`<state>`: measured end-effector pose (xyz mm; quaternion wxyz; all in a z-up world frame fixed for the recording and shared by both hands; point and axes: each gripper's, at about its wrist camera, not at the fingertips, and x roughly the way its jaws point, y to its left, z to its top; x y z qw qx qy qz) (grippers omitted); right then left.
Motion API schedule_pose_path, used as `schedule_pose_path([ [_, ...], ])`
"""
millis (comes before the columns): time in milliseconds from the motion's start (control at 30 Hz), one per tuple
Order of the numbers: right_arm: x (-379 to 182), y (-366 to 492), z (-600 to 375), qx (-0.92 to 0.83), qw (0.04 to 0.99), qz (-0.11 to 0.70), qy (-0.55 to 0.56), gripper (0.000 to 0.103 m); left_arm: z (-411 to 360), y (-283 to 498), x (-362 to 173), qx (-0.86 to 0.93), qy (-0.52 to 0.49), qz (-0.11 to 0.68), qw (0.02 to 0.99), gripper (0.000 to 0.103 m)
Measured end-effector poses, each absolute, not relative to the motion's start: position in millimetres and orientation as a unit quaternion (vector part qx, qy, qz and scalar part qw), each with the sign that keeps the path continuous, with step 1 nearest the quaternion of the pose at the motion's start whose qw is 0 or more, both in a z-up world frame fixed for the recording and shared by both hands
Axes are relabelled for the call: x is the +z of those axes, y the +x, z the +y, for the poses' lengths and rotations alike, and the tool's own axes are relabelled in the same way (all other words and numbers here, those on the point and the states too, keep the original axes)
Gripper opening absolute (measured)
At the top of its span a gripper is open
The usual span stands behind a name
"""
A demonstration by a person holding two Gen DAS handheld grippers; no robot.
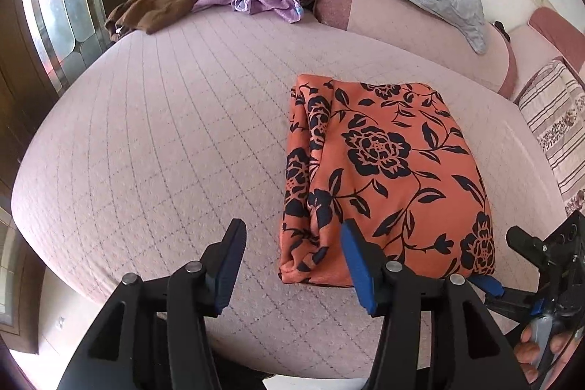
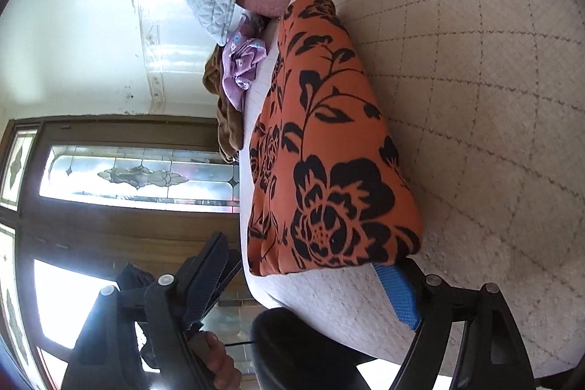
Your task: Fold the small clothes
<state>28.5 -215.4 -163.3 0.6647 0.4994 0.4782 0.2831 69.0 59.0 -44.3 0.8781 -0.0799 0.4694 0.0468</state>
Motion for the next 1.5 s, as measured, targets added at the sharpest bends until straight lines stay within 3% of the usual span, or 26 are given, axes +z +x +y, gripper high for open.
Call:
schedule_pose_path([
  [233,-166.0,27.8,-216.5,0.285,0.656,0.474,0.513,0.083,62.0,66.9,-36.5,0.051,-0.090,0.461,0.881,0.056],
  [333,-168.0,25.2,-217.8,0.285,0.654,0.473,0.517,0.083,60.7,66.8,-37.2,0.046,-0.097,0.452,0.886,0.071],
  [533,-176.2,17.5,-219.8,0.286,0.626,0.469,0.553,0.083,56.5,83.9,-77.4,0.049,-0.090,0.497,0.861,0.071],
  [600,-179.4,15.9,-217.8,0.284,0.619,0.472,0.560,0.083,58.0,84.8,-78.5,0.047,-0.101,0.497,0.861,0.068],
  [667,-181.2,15.1,-216.4,0.276,0.619,0.473,0.563,0.083,57.4,83.2,-73.9,0.040,-0.103,0.489,0.865,0.059],
  [867,-175.3,21.1,-220.1,0.259,0.633,0.452,0.573,0.083,58.9,91.3,-80.7,0.043,-0.100,0.505,0.856,0.060],
  [900,-177.1,22.3,-220.3,0.256,0.632,0.452,0.575,0.079,59.7,93.0,-84.3,0.038,-0.106,0.508,0.854,0.054],
  [933,-180.5,22.9,-219.9,0.249,0.631,0.453,0.578,0.075,60.0,94.0,-85.9,0.026,-0.117,0.509,0.853,0.026],
  [1000,-183.7,25.3,-217.3,0.243,0.630,0.460,0.576,0.033,57.6,91.4,-76.8,0.021,-0.117,0.495,0.861,0.017],
  [1100,-166.8,22.2,-220.6,0.238,0.656,0.445,0.561,0.025,55.6,79.7,-52.5,0.007,-0.126,0.451,0.884,0.016],
  [1200,-159.0,23.7,-230.7,0.241,0.670,0.428,0.557,0.024,68.9,85.2,-85.5,0.021,-0.158,0.485,0.860,0.017],
  [1233,-172.6,27.5,-231.5,0.238,0.657,0.445,0.560,0.025,73.4,87.8,-104.5,0.028,-0.172,0.503,0.846,0.022],
  [1333,-215.7,19.8,-231.2,0.218,0.598,0.487,0.597,0.027,76.0,79.6,-99.6,0.030,-0.176,0.484,0.857,0.036],
  [1433,-204.3,9.3,-239.8,0.246,0.625,0.484,0.561,0.034,82.6,77.1,-93.8,0.028,-0.177,0.488,0.854,0.041],
  [1500,-195.9,4.7,-245.7,0.253,0.635,0.492,0.539,0.065,88.7,75.6,-87.8,0.029,-0.187,0.485,0.853,0.042],
])
